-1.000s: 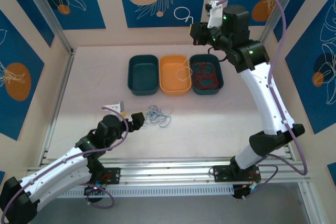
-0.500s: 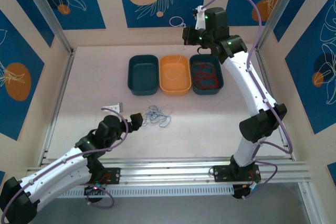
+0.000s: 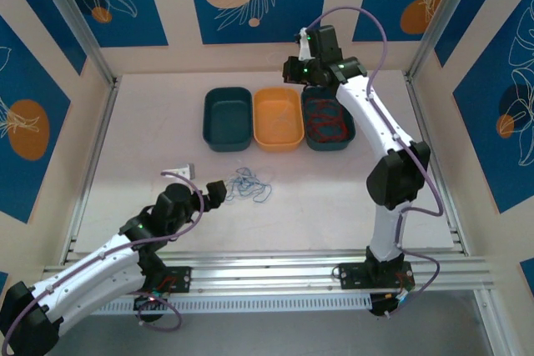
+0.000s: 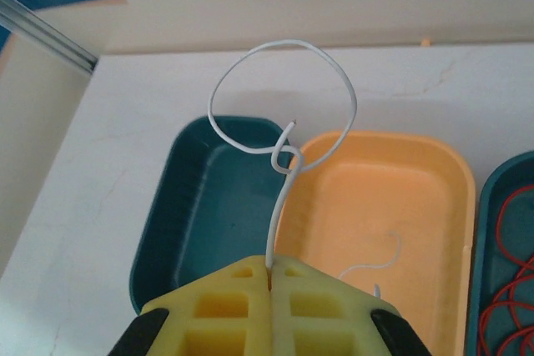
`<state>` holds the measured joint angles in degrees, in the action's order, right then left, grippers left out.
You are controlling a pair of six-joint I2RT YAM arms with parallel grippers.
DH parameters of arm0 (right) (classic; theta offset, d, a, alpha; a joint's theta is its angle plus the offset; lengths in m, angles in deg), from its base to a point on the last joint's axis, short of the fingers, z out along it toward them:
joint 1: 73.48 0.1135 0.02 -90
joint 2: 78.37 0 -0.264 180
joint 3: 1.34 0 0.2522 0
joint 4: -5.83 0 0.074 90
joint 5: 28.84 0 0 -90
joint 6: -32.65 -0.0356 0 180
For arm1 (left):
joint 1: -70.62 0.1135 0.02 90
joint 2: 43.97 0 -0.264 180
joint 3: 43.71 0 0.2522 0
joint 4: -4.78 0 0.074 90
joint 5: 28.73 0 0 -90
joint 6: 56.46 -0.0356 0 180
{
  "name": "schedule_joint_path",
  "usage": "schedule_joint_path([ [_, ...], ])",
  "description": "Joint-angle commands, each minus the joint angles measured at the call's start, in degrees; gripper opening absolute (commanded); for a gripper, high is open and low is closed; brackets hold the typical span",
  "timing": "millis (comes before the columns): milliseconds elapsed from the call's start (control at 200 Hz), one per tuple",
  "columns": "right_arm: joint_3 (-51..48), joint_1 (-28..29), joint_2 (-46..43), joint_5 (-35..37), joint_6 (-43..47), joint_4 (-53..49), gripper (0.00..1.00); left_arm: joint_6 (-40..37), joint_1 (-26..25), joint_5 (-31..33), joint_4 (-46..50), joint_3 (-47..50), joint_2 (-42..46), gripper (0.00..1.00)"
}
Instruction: Untangle the cables
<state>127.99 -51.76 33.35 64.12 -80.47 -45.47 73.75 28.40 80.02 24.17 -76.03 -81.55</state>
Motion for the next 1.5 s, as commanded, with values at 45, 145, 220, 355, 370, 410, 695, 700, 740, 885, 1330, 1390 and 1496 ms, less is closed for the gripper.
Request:
schedule_joint_path([
  [45, -0.23, -0.18, 3.73, -3.33, -3.01, -3.36, 0.00, 0.70, 0.32, 1.01, 1.18, 0.03, 0.49, 1.00],
  [145, -0.73, -0.09, 5.76, -4.56, -4.00, -4.19, 0.00, 0.75, 0.38, 1.02, 0.99, 0.02, 0.41, 1.00],
  [220, -1.29, 0.13, 7.09, -5.04, -4.64, -4.94, 0.00, 0.77, 0.37, 1.12, 1.05, 0.02, 0.41, 1.00],
  [355, -2.69, 0.52, 9.26, -5.34, -5.16, -5.68, 0.00, 0.84, 0.36, 1.20, 1.04, -0.13, 0.10, 1.00],
  [370, -2.83, 0.61, 9.56, -5.34, -5.18, -5.77, 0.00, 0.84, 0.33, 1.13, 1.05, -0.15, 0.09, 1.00],
  [410, -2.98, 0.70, 10.27, -5.28, -5.31, -6.08, 0.00, 0.84, 0.32, 1.16, 0.96, -0.22, 0.05, 1.00],
  [695, -1.87, 1.62, 15.19, -5.25, -4.77, -7.68, 0.07, 0.22, 0.37, -0.28, -0.29, -0.68, -2.23, 1.00],
  [700, -1.81, 1.64, 15.23, -5.20, -4.76, -7.75, 0.07, 0.22, 0.33, -0.28, -0.36, -0.68, -2.23, 1.00],
  [740, -1.44, 1.75, 15.86, -5.00, -4.58, -8.19, 0.10, 0.23, 0.37, -0.60, -0.59, -0.67, -2.61, 1.00],
  [885, -1.69, 2.19, 15.46, -3.87, -4.09, -8.82, 0.25, 0.06, 0.38, -1.47, -0.45, -1.26, -3.89, 1.00],
  [1330, -14.22, 3.79, 1.03, 2.58, -3.96, -5.76, 0.46, -1.22, 0.30, -4.50, 0.27, -4.87, -10.19, 1.00],
  [1390, -16.04, 4.01, -1.00, 3.38, -4.12, -5.35, 0.46, -1.26, 0.38, -4.76, 0.13, -5.43, -11.17, 1.00],
  [1496, -19.63, 4.79, -5.02, 4.32, -4.49, -4.37, 0.47, -1.27, 0.45, -5.27, -0.34, -6.19, -12.48, 1.00],
])
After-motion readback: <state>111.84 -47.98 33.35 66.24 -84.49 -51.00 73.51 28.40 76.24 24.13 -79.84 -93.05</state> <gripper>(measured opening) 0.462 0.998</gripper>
